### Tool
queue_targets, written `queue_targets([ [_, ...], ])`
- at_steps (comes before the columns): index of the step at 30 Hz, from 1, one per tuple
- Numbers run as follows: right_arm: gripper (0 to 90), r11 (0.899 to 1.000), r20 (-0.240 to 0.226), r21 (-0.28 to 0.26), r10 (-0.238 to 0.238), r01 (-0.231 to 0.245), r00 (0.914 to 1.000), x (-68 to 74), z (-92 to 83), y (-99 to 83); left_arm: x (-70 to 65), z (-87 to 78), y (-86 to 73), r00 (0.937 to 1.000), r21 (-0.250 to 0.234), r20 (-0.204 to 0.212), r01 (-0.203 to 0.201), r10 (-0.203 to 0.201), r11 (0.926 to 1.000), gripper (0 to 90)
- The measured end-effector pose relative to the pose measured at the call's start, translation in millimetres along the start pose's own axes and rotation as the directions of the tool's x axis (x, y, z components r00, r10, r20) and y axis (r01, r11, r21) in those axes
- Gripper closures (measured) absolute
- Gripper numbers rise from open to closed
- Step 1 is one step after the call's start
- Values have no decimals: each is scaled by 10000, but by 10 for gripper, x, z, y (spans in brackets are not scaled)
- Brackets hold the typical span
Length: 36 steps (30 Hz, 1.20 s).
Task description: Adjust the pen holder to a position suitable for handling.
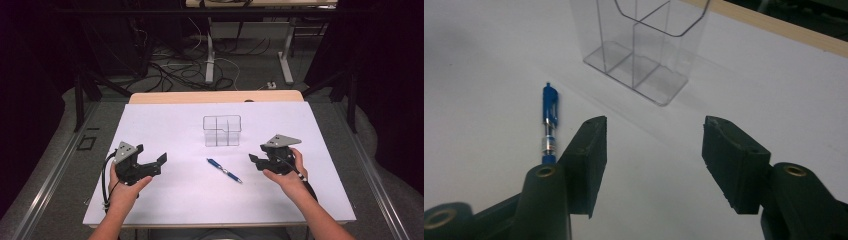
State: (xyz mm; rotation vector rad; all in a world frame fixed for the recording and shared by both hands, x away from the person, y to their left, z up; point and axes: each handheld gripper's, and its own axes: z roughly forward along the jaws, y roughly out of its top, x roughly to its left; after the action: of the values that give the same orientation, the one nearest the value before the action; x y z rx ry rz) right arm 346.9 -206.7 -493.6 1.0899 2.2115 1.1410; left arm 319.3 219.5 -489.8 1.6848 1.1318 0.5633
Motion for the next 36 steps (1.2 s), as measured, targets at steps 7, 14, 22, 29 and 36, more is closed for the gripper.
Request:
queue_targets([
  [7,441,9985,-623,485,-215,246,9978,69,152,45,44,4,-21,9997,39,-168,192,-191,9998,70],
  [14,493,9964,-877,743,-351,417,9955,176,259,70,60,-29,-27,9994,32,-277,228,-227,9997,83],
  [22,594,9909,-1386,1149,-540,703,9889,294,387,44,74,-22,-39,9993,139,-293,235,-231,9996,93],
  [29,629,9892,-1506,1259,-553,747,9870,359,468,-25,70,-21,-43,9993,155,-286,241,-237,9996,97],
  [36,652,9847,-1824,1524,-557,842,9816,400,545,-85,83,-18,-49,9994,212,-305,191,-184,9996,100],
])
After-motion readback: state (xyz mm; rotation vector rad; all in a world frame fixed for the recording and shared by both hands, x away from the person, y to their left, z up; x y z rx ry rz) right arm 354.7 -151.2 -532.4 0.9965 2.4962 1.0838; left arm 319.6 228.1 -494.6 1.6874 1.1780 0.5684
